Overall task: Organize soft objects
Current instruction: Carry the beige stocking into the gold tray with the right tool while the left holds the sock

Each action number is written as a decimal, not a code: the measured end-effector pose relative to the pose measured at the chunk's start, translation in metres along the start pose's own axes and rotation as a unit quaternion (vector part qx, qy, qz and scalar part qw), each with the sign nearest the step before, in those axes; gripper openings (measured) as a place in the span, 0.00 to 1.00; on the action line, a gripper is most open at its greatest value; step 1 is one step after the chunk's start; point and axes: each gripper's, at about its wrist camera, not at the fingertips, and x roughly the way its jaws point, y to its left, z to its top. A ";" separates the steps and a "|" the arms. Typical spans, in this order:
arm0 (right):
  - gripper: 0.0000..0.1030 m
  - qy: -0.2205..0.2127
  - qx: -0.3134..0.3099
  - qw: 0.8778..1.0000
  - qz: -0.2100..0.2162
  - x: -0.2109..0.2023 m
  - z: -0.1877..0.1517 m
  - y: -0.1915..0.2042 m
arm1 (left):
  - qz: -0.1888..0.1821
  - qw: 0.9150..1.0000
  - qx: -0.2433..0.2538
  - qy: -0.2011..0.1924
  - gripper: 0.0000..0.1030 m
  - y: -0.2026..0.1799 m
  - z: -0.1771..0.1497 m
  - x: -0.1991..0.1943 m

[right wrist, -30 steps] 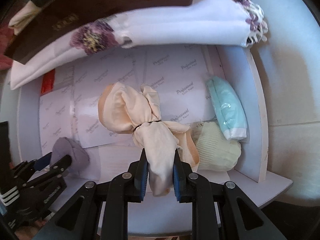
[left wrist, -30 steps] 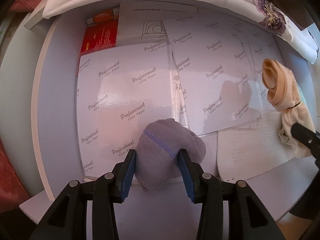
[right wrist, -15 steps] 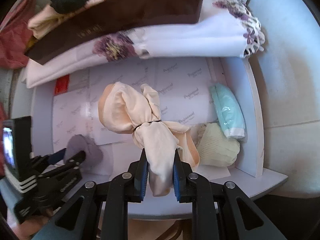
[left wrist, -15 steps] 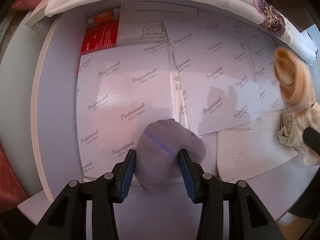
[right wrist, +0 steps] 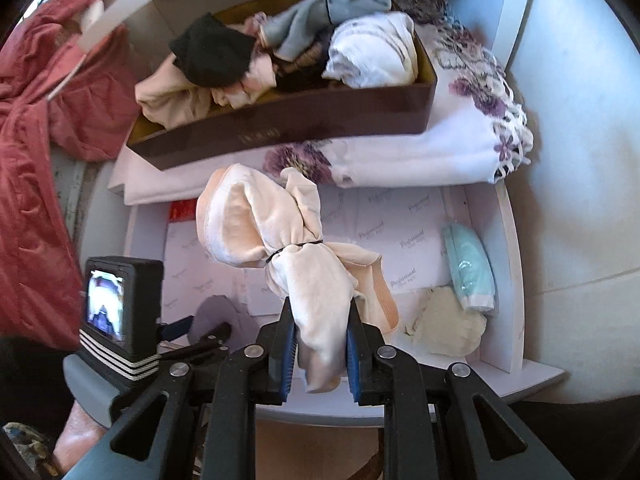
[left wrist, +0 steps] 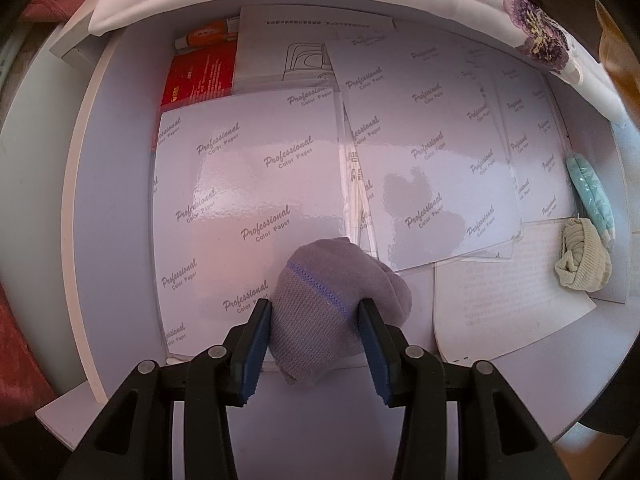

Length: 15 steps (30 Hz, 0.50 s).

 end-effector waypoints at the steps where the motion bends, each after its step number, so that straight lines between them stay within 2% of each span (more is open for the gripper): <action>1: 0.21 -0.002 0.001 1.000 0.002 -0.001 0.001 0.000 | 0.000 1.000 0.000 0.000 0.44 0.000 0.000 -0.001; 8: 0.21 -0.015 0.005 1.000 0.014 -0.006 0.008 -0.003 | -0.004 1.000 0.000 0.000 0.44 0.001 0.000 -0.001; 15: 0.21 -0.047 -0.006 0.998 0.037 -0.023 0.020 0.006 | -0.006 1.000 -0.002 0.001 0.44 0.003 0.000 -0.002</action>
